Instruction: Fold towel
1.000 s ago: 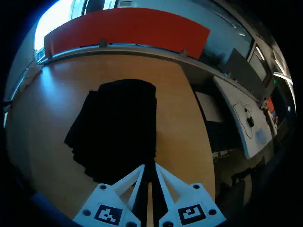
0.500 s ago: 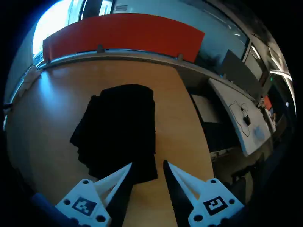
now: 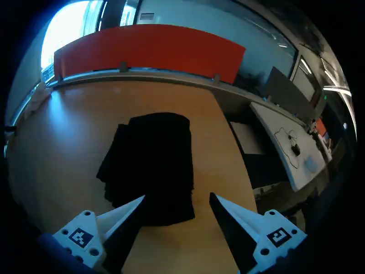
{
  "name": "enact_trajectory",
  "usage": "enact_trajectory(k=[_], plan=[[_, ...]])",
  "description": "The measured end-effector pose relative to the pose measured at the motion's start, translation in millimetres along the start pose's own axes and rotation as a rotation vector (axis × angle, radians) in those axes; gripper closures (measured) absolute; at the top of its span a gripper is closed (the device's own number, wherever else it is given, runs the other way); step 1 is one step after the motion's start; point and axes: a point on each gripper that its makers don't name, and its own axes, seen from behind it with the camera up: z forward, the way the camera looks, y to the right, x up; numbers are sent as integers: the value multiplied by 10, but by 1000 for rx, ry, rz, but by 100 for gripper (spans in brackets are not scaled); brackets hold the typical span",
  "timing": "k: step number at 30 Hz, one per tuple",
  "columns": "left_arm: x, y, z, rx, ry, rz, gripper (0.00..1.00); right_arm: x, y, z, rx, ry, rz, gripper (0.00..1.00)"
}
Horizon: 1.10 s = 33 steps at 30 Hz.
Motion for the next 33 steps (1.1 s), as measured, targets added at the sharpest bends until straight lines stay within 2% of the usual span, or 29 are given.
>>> enact_trajectory(k=[8,14,24,29,33], plan=[[-3,-50,-51,6,12,-4,9,95,-62,-73,1,32,-1,0],[43,-122,-90,18,34,-8,9,267,-158,-170,4,88,0,0],[202,-287,-184,55,101,-32,9,721,-440,-388,32,253,18,0],[315,-370,-244,82,152,-36,9,944,-516,-503,16,350,37,0],[439,-461,-294,113,205,-40,9,1141,-545,-609,1,435,76,0]])
